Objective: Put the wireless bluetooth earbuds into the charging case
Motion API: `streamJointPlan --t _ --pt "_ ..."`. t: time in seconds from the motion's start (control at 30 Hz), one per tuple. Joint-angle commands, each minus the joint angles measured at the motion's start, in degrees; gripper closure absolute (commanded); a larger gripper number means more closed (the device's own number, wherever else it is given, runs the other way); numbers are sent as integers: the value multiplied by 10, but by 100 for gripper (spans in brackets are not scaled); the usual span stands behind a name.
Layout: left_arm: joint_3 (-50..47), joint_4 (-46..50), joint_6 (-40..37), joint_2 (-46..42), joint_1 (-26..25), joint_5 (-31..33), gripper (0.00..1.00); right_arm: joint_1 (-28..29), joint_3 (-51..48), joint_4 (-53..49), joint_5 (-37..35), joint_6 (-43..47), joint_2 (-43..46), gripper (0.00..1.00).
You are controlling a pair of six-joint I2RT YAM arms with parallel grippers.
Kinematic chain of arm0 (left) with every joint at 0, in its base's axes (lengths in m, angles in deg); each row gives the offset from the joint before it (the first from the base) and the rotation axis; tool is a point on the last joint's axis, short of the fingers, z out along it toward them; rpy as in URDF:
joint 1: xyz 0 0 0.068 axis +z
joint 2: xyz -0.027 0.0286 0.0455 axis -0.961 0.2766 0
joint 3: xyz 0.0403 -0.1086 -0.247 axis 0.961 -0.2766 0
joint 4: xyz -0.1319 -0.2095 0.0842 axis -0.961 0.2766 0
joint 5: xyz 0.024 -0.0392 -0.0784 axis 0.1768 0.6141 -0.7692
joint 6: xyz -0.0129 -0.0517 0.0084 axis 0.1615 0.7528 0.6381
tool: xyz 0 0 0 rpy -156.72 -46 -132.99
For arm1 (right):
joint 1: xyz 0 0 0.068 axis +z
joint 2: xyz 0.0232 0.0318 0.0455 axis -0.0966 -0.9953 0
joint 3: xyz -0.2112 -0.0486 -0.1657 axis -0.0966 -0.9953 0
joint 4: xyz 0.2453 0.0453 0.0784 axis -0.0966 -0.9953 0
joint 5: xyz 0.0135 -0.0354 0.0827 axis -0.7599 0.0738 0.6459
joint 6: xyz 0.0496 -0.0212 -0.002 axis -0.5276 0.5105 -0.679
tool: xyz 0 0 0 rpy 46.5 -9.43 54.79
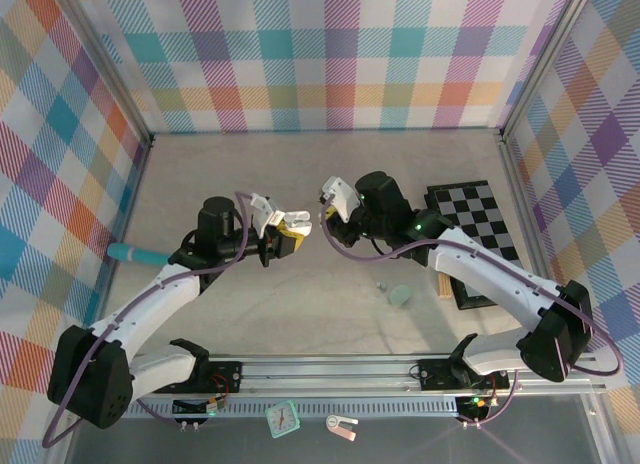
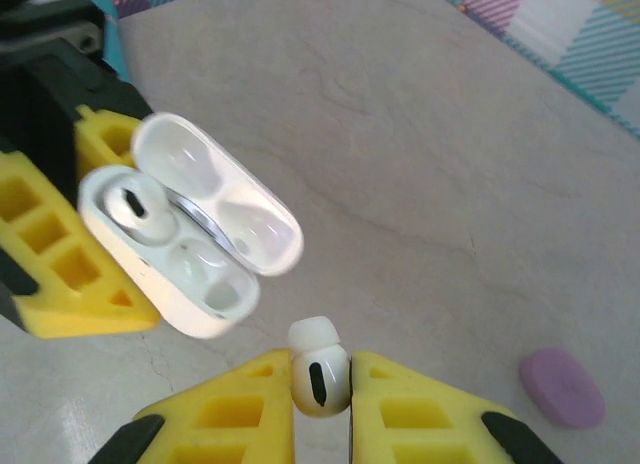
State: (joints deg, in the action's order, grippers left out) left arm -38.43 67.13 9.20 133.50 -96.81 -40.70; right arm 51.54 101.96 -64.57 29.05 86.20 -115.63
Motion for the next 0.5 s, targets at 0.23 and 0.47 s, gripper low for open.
streamJointPlan --t 0.23,0.47 --pt "36 40 -16 12 -6 -49 98 18 45 -3 24 70 -15 82" --pt "41 33 -16 11 -6 -55 97 19 50 -9 40 84 -26 82"
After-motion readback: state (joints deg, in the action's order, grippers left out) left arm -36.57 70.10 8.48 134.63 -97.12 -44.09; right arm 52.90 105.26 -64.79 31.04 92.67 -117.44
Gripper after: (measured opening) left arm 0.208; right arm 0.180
